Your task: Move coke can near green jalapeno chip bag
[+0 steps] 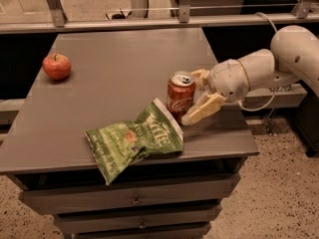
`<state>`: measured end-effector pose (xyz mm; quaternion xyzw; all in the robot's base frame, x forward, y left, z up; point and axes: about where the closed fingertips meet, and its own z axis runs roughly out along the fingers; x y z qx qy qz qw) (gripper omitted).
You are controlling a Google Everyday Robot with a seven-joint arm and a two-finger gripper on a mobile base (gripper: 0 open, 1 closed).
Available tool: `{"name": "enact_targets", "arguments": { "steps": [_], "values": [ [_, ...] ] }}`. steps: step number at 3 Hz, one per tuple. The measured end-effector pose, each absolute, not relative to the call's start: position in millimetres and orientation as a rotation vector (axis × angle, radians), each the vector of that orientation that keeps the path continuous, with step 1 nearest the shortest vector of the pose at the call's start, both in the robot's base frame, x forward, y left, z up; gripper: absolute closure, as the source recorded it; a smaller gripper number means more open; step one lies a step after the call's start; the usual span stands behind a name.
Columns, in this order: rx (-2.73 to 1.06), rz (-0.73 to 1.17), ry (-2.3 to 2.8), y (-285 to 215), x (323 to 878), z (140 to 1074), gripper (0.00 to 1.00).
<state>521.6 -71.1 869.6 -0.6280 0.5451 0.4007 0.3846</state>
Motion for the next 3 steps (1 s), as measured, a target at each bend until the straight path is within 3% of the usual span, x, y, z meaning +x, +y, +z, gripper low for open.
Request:
{"name": "enact_targets", "arguments": {
  "steps": [1,3],
  "values": [
    [-1.63,1.009,1.389,-74,519,868,0.0],
    [-1.57,0.656,1.552,-197,549,926,0.0]
  ]
}}
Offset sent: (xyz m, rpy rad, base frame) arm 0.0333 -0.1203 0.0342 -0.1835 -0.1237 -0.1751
